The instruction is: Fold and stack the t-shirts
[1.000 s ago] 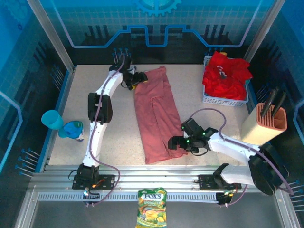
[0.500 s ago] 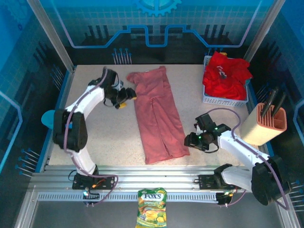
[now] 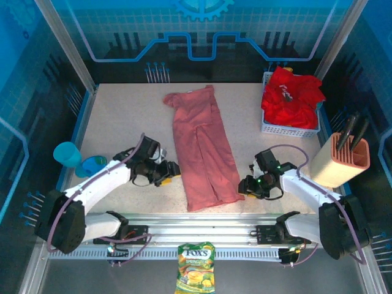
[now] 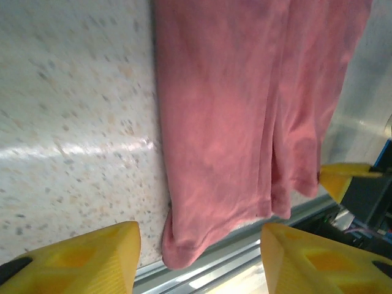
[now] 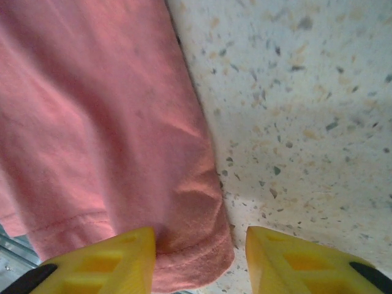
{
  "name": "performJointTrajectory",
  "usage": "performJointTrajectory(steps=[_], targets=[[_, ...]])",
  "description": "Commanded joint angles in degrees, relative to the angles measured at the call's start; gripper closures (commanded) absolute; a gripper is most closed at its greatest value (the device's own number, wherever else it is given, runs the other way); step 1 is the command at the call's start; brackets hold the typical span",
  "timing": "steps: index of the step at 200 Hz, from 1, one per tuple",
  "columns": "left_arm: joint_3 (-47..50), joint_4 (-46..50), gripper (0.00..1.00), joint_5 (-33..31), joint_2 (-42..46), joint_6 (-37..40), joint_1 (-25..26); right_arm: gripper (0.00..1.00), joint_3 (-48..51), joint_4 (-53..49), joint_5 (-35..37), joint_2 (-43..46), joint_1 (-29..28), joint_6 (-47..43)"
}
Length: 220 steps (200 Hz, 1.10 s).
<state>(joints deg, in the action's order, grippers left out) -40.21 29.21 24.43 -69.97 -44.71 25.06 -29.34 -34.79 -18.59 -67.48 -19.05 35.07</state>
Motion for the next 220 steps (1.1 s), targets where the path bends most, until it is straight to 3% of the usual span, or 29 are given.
performJointTrajectory(steps=[1, 39, 58, 84, 151, 220], targets=[[4.7, -3.6, 0.45, -2.9, 2.3, -8.2, 5.2, 0.55, 1.7, 2.9, -2.3, -0.6, 0.0, 0.3], [8.7, -9.4, 0.46, -8.1, 1.7, -14.4, 13.4, 0.59, 2.9, 4.6, -2.1, -1.3, -2.1, 1.4], [9.0, -11.8, 0.46, -9.1, -0.7, -16.7, 17.0, 0.69, 2.9, 5.7, -2.3, -1.6, -3.9, 2.7], [9.4, -15.7, 0.49, -11.0, -4.9, -19.7, 21.3, 0.7, 3.3, 6.5, -1.5, -1.8, -4.9, 3.6], [9.2, -18.8, 0.53, -11.6, -10.9, -25.1, 27.6, 0.71, 3.4, 6.7, -0.9, -1.4, -4.8, 4.3], [10.7, -23.6, 0.6, -14.4, -8.9, -30.8, 30.6, 0.77, 3.5, 6.8, -0.6, -0.5, -4.8, 4.7]])
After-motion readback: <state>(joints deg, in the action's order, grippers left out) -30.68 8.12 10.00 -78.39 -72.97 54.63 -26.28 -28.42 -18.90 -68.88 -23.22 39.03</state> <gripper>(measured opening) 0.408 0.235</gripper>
